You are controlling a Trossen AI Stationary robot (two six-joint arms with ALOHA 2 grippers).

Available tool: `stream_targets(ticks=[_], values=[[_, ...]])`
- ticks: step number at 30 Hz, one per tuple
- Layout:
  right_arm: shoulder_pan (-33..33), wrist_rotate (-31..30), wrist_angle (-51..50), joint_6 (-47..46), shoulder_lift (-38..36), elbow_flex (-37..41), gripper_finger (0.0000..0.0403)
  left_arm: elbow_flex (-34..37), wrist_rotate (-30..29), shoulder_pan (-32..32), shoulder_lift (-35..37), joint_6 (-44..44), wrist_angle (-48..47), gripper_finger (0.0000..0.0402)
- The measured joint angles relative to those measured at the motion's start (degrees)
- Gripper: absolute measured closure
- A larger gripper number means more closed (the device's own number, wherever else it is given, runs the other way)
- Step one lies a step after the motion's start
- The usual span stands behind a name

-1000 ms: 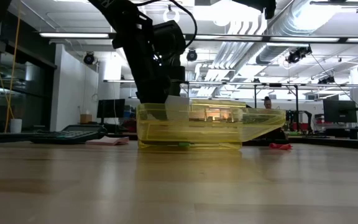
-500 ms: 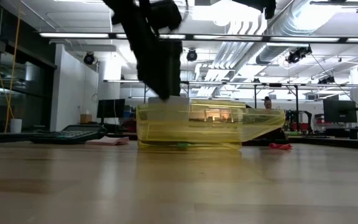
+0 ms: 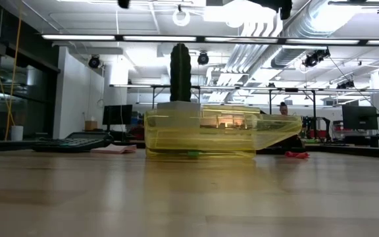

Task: Pack school essentials
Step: Put the black pencil into the yellow supply box

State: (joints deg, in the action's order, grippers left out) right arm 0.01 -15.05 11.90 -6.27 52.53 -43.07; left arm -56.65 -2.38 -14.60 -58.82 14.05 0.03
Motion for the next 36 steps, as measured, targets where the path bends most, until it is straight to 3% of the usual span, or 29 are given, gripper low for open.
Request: stream_targets(ticks=[4,9,17,36], values=[[0.0,0.0,0.0,1.1,0.0,0.0,0.0149,8.4,-2.7,3.7,7.7,0.8,7.8,0.0204],[0.0,0.0,0.0,1.3,0.0,0.0,0.0149,13.0,-5.6,6.4,13.1,0.5,8.2,0.0204],[0.0,0.0,0.0,1.3,0.0,0.0,0.0149,13.1,-5.7,7.2,13.8,-7.0,7.8,0.0204],[0.0,0.0,0.0,0.7,0.0,0.0,0.0149,13.1,-5.8,7.2,13.8,-7.2,7.8,0.0204]])
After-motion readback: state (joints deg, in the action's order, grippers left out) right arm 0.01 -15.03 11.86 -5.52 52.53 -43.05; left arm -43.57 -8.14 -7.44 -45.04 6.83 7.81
